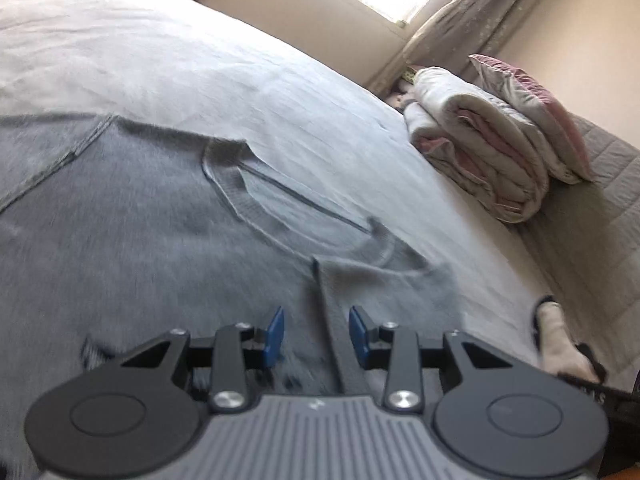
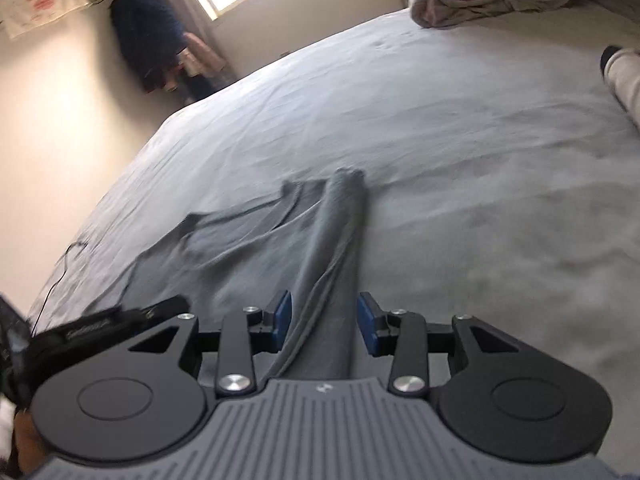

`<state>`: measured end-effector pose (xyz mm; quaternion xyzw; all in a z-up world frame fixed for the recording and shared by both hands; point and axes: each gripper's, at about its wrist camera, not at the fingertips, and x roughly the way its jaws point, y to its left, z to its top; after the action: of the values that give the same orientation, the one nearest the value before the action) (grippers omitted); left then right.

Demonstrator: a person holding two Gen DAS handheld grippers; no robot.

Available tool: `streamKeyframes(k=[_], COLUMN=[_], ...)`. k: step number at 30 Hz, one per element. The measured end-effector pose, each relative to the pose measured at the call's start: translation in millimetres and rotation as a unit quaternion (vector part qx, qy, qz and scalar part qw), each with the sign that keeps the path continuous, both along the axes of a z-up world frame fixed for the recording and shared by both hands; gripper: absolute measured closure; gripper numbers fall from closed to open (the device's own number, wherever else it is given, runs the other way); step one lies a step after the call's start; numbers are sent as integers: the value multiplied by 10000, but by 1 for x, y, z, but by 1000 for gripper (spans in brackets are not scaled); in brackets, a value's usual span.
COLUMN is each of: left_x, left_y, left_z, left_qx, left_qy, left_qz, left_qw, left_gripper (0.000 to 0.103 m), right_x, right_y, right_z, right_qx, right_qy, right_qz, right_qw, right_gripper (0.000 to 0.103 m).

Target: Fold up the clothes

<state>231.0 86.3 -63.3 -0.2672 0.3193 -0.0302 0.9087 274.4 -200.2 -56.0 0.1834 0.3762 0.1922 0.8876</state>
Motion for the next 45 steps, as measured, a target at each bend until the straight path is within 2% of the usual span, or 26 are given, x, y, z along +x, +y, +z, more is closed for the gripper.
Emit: streamKeyframes(k=[4, 6, 8, 11, 14, 16, 18, 20, 21, 22, 24, 26, 27, 29, 32, 34, 36, 38, 40, 43, 45], left_x=[15, 21, 24, 20, 17, 18, 22, 29, 30, 31, 29, 25, 24, 22, 20, 18, 16, 15, 13, 11, 9], left_y=[-1, -6, -12, -14, -12, -9, -6, -5, -1, 4, 11, 18, 18, 18, 19, 20, 23, 35, 47, 66, 80], left_z=[-5, -7, -9, -2, 12, 18, 14, -1, -4, -7, -9, -5, -3, 1, 7, 12, 18, 23, 27, 31, 31], left_qx=[-147, -159, -10, 191, 378, 407, 497, 704, 558, 411, 209, 94, 115, 159, 227, 386, 565, 574, 584, 506, 401], left_qy=[-166, -173, -195, -493, -781, -858, -764, -548, -489, -431, -376, -375, -330, -240, -104, -31, 26, 16, 6, 38, 99], left_qz=[-112, -296, -413, -425, -426, -439, -295, -73, -62, -51, -19, 23, 47, 94, 164, 153, 153, 283, 413, 642, 846], left_qw=[9997, 9993, 9990, 9977, 9953, 9945, 9954, 9960, 9972, 9982, 9991, 9992, 9994, 9995, 9996, 9991, 9983, 9979, 9974, 9966, 9956], left_gripper=[71, 82, 101, 101, 101, 101, 101, 99, 99, 96, 89, 76, 76, 71, 59, 54, 48, 41, 39, 37, 38], right_x=[32, 43, 51, 55, 59, 58, 56, 56, 56, 57, 57, 56, 56, 55, 50, 49, 46, 40, 32, 30, 28], right_y=[-7, -14, -21, -31, -38, -34, -28, -21, -17, -14, -10, -9, -9, -8, -4, 3, 12, 22, 33, 53, 72], right_z=[-23, -26, -33, -46, -45, -43, -39, -36, -35, -35, -35, -36, -37, -37, -32, -25, -17, -9, -1, 10, 23], right_qx=[523, 823, 1086, 1490, 1735, 1604, 1363, 1067, 927, 800, 662, 605, 590, 562, 353, 128, -138, -412, -664, -902, -873], right_qy=[-88, -232, -357, -519, -473, -505, -562, -598, -608, -604, -623, -646, -656, -701, -835, -940, -1042, -1094, -1095, -850, -807], right_qz=[-204, -205, -227, -213, -144, -163, -180, -258, -302, -350, -369, -370, -370, -358, -397, -398, -391, -379, -362, -208, 66], right_qw=[9984, 9961, 9932, 9872, 9836, 9856, 9889, 9921, 9934, 9943, 9952, 9954, 9954, 9953, 9951, 9947, 9937, 9924, 9911, 9921, 9929], right_gripper=[62, 62, 64, 67, 69, 70, 72, 81, 85, 91, 91, 91, 91, 85, 64, 57, 56, 48, 42, 42, 42])
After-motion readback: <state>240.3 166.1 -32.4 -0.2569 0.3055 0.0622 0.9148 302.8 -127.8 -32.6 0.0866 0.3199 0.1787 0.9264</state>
